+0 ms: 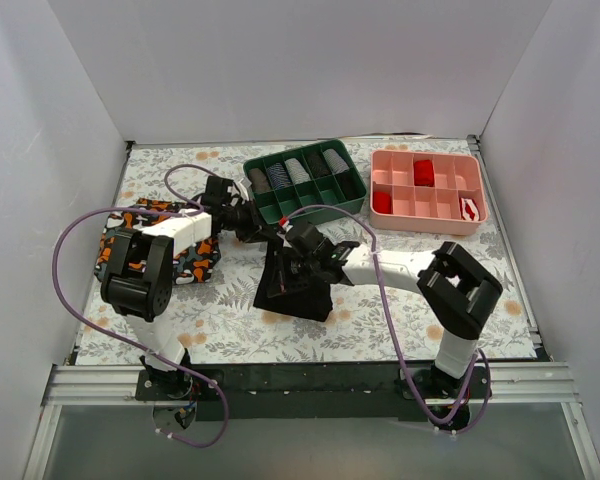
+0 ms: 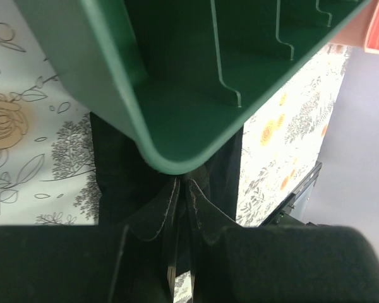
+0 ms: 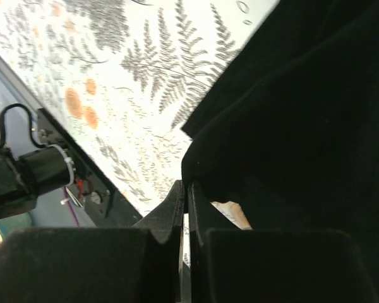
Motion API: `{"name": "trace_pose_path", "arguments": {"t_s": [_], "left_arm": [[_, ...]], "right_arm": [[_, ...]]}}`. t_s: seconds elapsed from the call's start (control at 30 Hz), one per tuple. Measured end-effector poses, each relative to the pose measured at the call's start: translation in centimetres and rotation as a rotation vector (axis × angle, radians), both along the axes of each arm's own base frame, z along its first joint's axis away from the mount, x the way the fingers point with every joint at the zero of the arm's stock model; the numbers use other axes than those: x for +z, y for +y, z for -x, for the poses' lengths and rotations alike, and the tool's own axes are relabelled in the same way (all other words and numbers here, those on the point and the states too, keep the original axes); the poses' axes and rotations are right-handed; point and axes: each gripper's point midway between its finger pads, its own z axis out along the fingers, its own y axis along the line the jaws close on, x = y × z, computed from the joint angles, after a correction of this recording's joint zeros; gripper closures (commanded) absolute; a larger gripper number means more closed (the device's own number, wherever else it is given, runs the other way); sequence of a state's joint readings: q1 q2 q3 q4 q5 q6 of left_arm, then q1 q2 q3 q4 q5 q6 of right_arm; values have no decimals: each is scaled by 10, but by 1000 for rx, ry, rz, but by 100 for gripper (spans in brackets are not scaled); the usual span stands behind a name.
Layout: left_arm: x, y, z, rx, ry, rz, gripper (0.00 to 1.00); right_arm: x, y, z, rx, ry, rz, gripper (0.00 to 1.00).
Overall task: Roll the underwear
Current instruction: Fold the underwear at the center of the board.
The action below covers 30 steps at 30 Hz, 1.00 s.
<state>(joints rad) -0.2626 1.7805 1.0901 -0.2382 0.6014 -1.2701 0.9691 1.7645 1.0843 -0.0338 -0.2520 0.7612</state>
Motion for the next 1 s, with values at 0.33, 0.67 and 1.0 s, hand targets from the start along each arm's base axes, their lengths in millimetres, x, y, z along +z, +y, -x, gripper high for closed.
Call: {"name": "trace_pose_path", "arguments": {"t_s": [0.33, 0.67, 1.0], "left_arm": [[-25, 10, 0, 22, 36, -46, 71], [-23, 32, -5, 85, 9, -113, 32], [26, 44, -3, 133, -80, -112, 29]], "right_arm": [[-26, 2, 3, 25, 35, 34, 81], [22, -8, 14, 74, -61, -99, 44], [69, -86, -23, -189, -243, -44, 86]]}}
